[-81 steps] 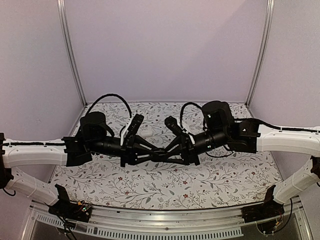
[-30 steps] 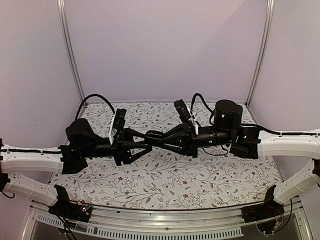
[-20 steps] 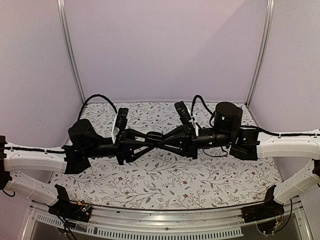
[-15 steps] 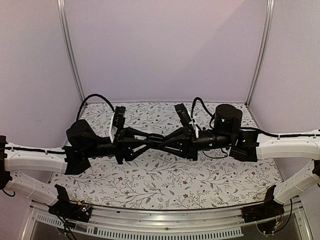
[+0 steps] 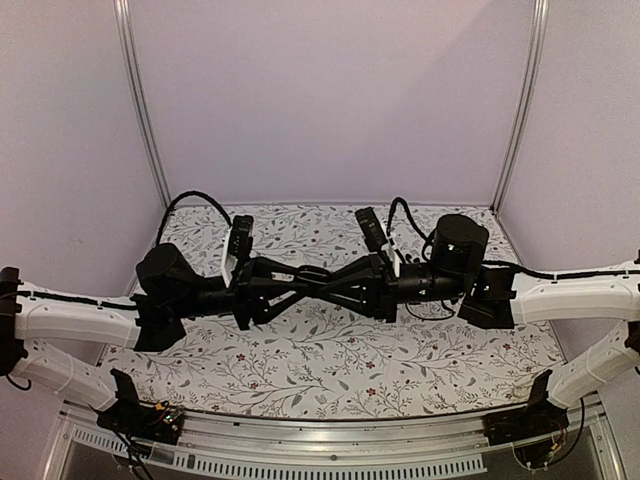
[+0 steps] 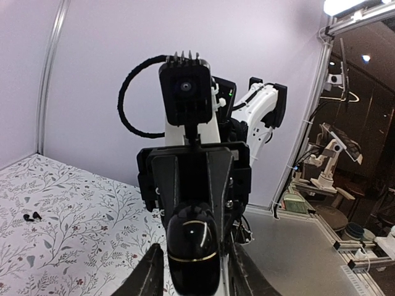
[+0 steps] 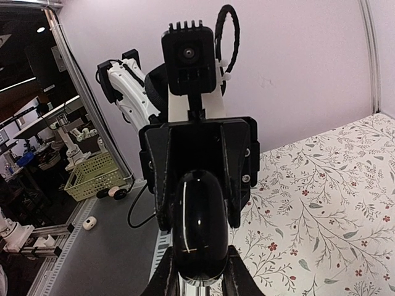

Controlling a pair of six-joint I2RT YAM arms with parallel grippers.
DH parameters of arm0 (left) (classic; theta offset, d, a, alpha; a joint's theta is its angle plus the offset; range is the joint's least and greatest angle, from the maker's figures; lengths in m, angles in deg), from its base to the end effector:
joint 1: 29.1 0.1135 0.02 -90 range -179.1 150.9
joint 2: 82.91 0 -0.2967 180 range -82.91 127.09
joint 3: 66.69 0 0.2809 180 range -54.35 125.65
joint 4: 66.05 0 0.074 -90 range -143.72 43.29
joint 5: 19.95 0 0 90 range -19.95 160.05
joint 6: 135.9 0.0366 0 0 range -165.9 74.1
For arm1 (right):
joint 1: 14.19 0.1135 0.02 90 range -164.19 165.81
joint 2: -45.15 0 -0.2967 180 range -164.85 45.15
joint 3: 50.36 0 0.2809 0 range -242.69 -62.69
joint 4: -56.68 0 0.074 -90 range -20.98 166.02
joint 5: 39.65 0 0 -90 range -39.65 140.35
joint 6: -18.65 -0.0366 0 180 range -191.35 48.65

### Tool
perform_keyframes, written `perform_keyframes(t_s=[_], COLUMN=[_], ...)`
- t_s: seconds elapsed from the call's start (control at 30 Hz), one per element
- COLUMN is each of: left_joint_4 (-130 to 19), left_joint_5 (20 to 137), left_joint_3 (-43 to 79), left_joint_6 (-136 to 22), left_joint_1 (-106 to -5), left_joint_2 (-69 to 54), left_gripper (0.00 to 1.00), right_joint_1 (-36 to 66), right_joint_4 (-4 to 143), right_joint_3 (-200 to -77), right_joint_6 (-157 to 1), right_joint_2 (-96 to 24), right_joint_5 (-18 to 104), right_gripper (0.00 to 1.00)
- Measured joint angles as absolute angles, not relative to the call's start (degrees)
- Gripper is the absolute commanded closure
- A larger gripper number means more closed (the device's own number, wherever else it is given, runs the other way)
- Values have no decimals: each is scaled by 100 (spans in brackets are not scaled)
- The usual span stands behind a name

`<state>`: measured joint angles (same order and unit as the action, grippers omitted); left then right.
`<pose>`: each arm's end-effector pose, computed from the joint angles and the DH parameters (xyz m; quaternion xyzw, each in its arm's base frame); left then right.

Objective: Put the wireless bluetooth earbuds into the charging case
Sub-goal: Pass from the right arm to the left

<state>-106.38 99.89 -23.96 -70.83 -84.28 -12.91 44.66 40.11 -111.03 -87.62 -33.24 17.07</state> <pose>0.1399 -0.2331 0.2875 0.3514 0.5277 -0.6095 0.4760 0.1548 0.2949 0.3165 -0.4352 0.5648 0.5709 0.4070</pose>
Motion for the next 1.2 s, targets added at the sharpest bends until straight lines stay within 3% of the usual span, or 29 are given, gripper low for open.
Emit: perform_keyframes(t_s=[0.57,0.73,0.8,0.87,0.97,1.07,1.2], left_joint_4=[-10797,-10800,-10802,-10800,-10776,-10627,-10203], left_joint_5=[9957,9952,9952,9954,9961,9963,10038], left_joint_3=[-2403,-2403,-2403,-2403,-2403,-2403,-2422], left_joint_6=[-7150,-7163,-7163,-7163,-7120,-7052,-6912], left_joint_1=[-8493,-8493,-8493,-8493,-8495,-8497,-8491], left_joint_2=[-1143,-1143,-1143,-1143,-1143,-1191,-1359], left_gripper=[79,87,91,95,100,100,100], right_joint_1=[4466,4466,4466,4466,4464,4418,4256], right_joint_4=[3891,3889,3889,3889,3904,4020,4597], right_joint_3=[-11092,-11092,-11092,-11092,-11092,-11094,-11118], right_joint_6=[-8852,-8850,-8850,-8850,-8856,-8793,-8552], right_joint_2=[-3324,-3324,-3324,-3324,-3324,-3316,-3174], right_joint_5=[1707,1707,1707,1701,1674,1663,1659], right_gripper=[100,98,91,68,45,32,27])
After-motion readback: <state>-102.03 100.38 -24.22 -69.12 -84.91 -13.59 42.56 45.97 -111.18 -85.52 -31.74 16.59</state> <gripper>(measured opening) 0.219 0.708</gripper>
